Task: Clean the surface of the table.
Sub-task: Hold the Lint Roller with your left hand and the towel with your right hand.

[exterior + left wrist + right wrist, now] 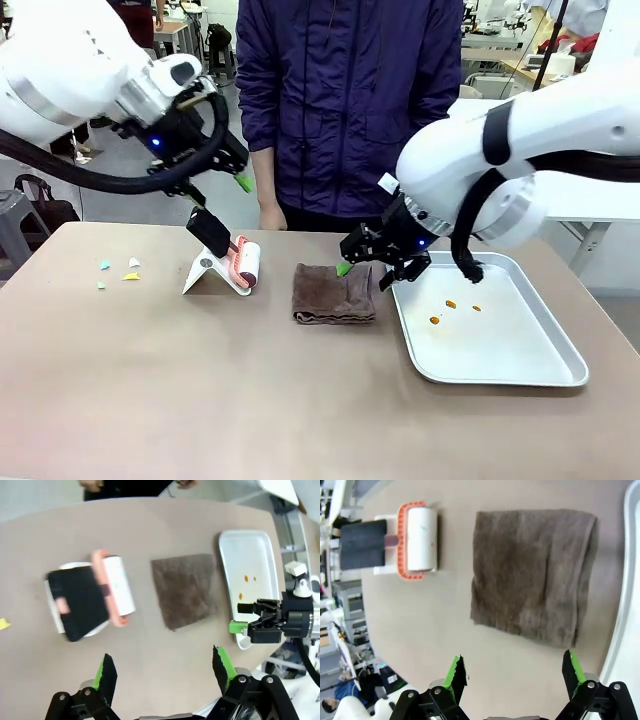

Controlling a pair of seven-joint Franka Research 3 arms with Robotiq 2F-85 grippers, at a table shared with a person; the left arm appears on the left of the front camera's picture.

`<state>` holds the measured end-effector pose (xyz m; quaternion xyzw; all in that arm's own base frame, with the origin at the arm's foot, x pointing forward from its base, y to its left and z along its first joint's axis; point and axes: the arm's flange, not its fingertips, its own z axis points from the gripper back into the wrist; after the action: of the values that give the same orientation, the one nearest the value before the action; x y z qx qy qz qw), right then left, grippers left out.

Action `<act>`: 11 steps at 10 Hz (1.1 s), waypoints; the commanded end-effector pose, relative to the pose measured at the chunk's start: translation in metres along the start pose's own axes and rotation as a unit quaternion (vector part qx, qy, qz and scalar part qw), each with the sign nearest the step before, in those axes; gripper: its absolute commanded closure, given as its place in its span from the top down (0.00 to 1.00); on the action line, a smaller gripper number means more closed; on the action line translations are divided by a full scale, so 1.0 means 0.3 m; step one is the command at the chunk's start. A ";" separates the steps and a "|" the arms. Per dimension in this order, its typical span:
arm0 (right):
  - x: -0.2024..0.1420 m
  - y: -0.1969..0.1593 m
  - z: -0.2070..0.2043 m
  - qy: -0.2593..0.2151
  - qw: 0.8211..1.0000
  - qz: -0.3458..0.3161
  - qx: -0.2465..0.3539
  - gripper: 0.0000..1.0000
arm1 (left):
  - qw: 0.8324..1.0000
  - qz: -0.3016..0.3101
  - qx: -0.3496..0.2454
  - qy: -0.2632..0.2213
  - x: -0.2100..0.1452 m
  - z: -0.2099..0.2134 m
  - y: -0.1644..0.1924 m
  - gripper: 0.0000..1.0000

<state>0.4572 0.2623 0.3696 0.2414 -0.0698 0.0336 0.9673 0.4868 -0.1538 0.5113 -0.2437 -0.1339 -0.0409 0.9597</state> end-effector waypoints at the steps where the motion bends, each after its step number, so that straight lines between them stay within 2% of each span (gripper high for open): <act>1: 0.069 0.045 -0.041 -0.013 1.000 -0.025 -0.009 1.00 | 0.999 0.048 0.005 -0.004 0.009 0.052 0.068 1.00; 3: 0.109 0.051 -0.082 -0.019 0.999 -0.040 -0.016 1.00 | 0.997 0.075 -0.020 0.012 -0.003 0.010 0.144 1.00; 5: 0.140 0.062 -0.138 -0.008 0.996 -0.065 -0.057 1.00 | 0.995 0.085 -0.037 0.033 0.004 -0.072 0.204 1.00; 11: 0.162 0.076 -0.224 -0.012 0.986 -0.079 -0.149 1.00 | 0.993 0.102 -0.011 0.056 0.056 -0.175 0.303 1.00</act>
<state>0.5020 0.3003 0.3260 0.1255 -0.0645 -0.0393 0.9892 0.5245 -0.1017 0.4287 -0.2707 -0.0535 0.0513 0.9598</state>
